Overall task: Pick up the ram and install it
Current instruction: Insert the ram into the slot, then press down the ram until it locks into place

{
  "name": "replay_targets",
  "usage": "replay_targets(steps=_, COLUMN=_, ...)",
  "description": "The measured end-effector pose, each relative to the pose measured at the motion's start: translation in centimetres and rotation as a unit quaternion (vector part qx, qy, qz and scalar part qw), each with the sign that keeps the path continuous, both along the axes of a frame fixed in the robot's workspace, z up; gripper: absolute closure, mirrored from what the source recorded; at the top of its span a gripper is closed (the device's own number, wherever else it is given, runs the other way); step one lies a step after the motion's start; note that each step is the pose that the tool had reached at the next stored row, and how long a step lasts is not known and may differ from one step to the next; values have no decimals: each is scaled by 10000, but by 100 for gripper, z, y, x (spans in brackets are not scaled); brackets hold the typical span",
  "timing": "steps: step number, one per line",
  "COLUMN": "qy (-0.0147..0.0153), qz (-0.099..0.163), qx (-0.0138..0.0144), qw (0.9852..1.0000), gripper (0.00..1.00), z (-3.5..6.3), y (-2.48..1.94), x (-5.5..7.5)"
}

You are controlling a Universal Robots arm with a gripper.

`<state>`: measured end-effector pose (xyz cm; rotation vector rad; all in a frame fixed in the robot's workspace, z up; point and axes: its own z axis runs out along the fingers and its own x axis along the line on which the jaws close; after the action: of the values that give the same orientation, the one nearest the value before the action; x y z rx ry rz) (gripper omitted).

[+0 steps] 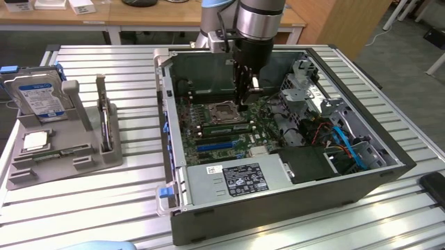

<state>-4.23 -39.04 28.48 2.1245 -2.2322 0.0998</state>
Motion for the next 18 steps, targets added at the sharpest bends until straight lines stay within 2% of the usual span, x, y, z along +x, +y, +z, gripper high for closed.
replay_targets(steps=12, qy=3, qz=-10, qx=-1, qw=10000, gripper=67, z=0, y=0, x=-10)
replay_targets(steps=15, qy=-4, qz=-8, qx=0, qw=10000, gripper=67, z=0, y=0, x=-18)
replay_targets(steps=16, qy=-5, qz=-8, qx=0, qw=10000, gripper=69, z=0, y=0, x=-18)
replay_targets(steps=17, qy=-5, qz=-8, qx=0, qw=10000, gripper=75, z=0, y=0, x=-19)
replay_targets(steps=18, qy=-5, qz=-9, qx=0, qw=10000, gripper=75, z=0, y=0, x=-19)
